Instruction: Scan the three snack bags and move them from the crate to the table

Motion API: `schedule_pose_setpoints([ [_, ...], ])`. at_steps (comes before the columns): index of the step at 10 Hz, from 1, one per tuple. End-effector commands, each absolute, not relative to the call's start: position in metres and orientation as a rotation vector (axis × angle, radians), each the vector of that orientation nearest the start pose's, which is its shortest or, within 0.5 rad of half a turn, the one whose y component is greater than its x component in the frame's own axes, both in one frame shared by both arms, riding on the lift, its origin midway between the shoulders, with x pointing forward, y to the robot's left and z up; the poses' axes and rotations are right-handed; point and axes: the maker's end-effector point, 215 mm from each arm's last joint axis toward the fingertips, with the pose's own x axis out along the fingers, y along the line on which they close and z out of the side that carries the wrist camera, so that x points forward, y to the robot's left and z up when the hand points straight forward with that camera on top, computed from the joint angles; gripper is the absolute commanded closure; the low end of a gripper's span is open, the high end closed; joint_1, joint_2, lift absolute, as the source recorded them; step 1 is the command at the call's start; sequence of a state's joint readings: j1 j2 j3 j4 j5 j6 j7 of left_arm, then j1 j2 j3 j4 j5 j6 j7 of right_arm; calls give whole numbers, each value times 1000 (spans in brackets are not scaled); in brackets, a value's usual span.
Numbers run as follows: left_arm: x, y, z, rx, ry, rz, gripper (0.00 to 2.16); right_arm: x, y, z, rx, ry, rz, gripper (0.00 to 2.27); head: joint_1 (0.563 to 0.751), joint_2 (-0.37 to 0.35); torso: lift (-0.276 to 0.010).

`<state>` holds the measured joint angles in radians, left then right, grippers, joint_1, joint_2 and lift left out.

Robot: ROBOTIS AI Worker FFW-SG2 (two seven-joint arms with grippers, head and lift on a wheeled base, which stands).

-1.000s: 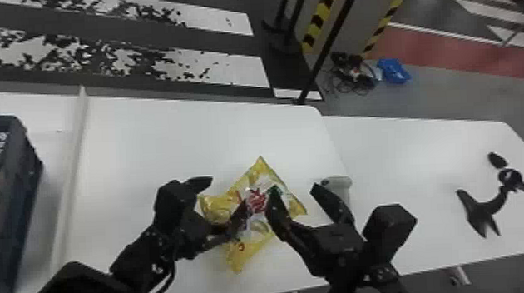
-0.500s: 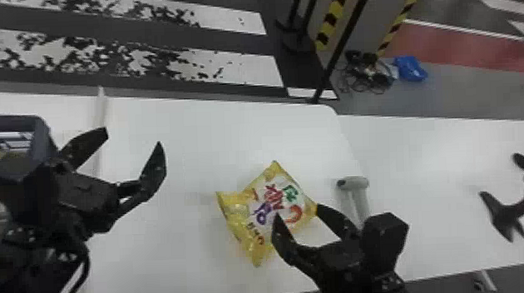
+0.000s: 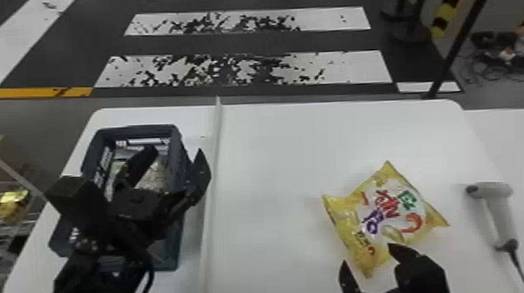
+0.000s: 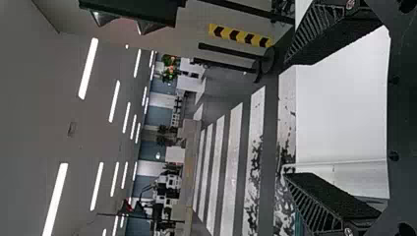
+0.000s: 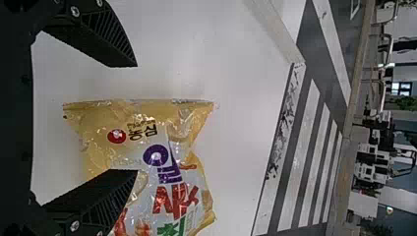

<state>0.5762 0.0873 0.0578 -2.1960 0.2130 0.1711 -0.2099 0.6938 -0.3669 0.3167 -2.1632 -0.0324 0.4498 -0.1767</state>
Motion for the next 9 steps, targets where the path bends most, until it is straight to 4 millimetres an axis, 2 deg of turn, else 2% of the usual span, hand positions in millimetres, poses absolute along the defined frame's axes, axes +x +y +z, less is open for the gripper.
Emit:
schedule_pose_setpoints([
  [1, 421, 210, -337, -123, 119, -221, 63, 304, -134, -514, -305, 574, 283, 124, 695, 98, -62],
  [4, 420, 207, -338, -132, 120, -235, 63, 315, -132, -528, -473, 524, 237, 124, 695, 110, -62],
  [6, 421, 202, -337, -158, 117, -265, 63, 319, -135, -548, -606, 529, 207, 157, 695, 110, -62],
  [7, 421, 202, -339, -159, 120, -268, 63, 320, -139, -553, -676, 532, 183, 616, 695, 103, -62],
  [8, 422, 203, -342, -162, 126, -277, 63, 322, -141, -546, -707, 503, 150, 2071, 695, 95, -62],
  [9, 423, 203, -346, -172, 136, -279, 63, 326, -140, -533, -735, 443, 123, 2243, 695, 88, -62],
])
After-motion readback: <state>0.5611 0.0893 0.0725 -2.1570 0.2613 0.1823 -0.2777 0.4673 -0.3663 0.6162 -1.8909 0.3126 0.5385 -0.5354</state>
